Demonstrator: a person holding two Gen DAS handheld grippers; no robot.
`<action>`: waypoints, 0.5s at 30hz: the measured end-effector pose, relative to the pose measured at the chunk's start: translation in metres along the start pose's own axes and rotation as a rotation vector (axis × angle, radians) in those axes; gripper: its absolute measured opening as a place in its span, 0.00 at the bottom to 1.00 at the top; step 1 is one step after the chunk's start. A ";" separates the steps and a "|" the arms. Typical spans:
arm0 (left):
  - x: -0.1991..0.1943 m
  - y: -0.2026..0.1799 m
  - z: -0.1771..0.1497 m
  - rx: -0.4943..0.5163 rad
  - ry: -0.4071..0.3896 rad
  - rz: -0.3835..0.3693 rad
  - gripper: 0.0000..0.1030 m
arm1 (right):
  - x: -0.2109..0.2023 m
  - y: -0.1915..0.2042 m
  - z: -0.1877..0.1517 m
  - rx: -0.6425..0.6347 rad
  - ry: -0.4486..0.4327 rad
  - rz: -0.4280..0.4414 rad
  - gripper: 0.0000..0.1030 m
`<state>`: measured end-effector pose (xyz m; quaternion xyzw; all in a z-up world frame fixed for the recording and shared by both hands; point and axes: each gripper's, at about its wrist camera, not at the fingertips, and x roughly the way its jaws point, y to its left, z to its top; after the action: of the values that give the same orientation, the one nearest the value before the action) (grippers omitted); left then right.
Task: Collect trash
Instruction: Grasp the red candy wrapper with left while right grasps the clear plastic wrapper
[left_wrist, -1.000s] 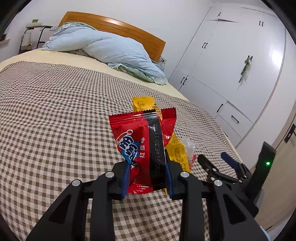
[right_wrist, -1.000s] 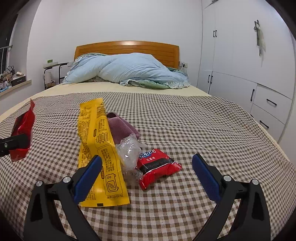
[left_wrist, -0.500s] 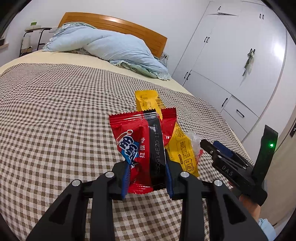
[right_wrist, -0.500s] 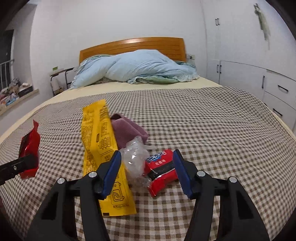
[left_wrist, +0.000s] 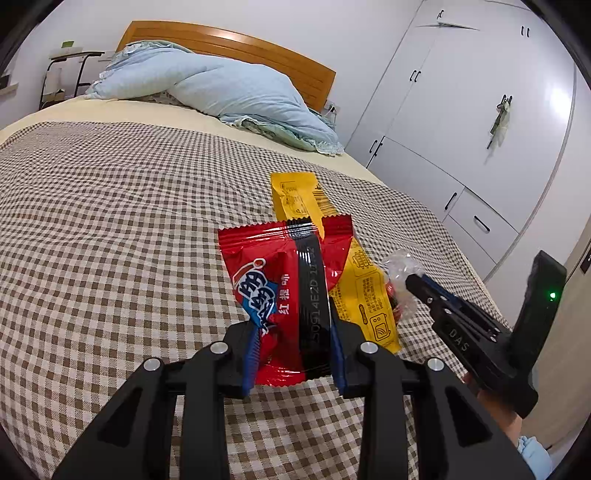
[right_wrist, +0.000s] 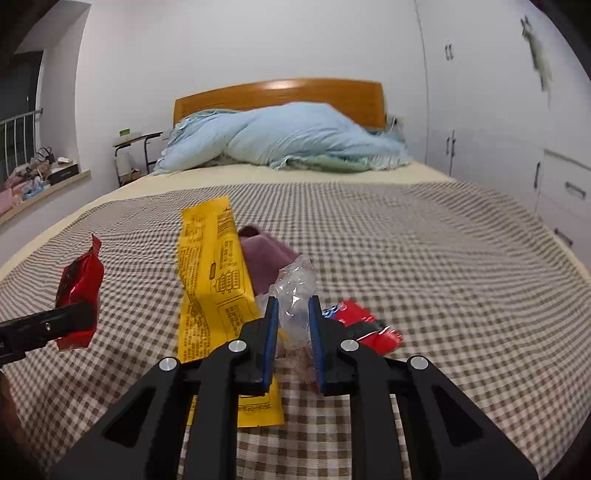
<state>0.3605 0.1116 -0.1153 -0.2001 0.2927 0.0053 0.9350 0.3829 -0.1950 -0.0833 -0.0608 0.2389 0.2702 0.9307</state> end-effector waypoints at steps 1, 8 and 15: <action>0.000 0.000 0.000 0.002 -0.001 -0.001 0.28 | -0.002 0.000 0.000 -0.009 -0.010 -0.021 0.16; 0.000 -0.002 -0.001 0.011 -0.005 -0.008 0.28 | -0.009 0.005 0.000 -0.061 -0.040 -0.135 0.16; -0.004 -0.002 -0.003 0.009 -0.010 -0.016 0.28 | -0.014 0.005 -0.002 -0.081 -0.049 -0.161 0.16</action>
<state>0.3562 0.1087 -0.1147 -0.1980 0.2866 -0.0025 0.9374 0.3688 -0.1981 -0.0782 -0.1107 0.1993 0.2053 0.9518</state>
